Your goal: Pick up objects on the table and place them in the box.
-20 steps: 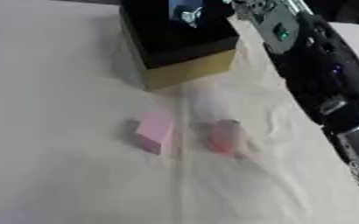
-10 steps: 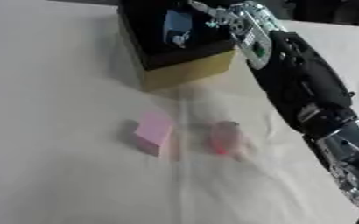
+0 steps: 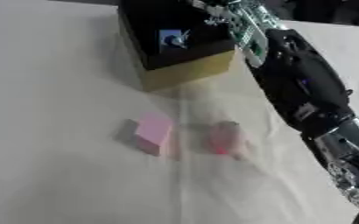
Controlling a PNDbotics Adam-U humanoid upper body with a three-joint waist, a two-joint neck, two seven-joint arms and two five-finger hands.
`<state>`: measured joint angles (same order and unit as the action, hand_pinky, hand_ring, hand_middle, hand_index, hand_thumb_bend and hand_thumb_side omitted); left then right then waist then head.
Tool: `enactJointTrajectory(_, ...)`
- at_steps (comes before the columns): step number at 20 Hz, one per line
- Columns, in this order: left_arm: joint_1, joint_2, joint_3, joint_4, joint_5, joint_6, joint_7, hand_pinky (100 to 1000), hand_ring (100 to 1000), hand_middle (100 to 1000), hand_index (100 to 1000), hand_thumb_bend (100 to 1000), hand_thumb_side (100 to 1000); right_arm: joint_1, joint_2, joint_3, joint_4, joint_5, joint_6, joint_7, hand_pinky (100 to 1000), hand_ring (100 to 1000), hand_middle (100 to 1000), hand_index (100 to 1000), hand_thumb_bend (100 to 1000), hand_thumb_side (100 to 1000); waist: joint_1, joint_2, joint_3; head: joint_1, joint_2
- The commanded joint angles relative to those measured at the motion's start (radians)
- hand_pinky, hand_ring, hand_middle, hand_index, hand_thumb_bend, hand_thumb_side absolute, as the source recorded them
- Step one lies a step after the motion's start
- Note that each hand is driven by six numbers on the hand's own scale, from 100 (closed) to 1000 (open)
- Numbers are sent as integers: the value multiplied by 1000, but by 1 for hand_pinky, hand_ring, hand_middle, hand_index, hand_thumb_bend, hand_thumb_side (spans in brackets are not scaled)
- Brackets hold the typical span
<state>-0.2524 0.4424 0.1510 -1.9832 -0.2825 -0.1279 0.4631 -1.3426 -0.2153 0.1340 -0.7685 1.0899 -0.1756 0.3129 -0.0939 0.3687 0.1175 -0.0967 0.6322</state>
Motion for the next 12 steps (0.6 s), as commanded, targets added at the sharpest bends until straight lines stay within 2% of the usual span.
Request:
enactJointTrajectory(1, -4, 29, 2, -17, 3, 0, -4, 762, 630, 721, 867, 124, 983, -21, -19, -14, -45, -11, 7, -24, 872, 910, 866, 879, 357, 531, 9, -24, -2, 7, 2)
enactJointTrajectory(6, 0, 32, 5, -17, 2, 1, -1, 762, 630, 721, 867, 125, 982, -15, -77, 18, -155, -97, -8, -24, 867, 901, 848, 872, 316, 565, 7, -29, -16, 20, 9)
enactJointTrajectory(12, 3, 37, 9, -17, -1, 3, 5, 763, 631, 721, 867, 126, 981, 70, -232, 119, -465, -292, -19, 36, 863, 889, 826, 861, 283, 602, 8, -33, -40, 46, 13)
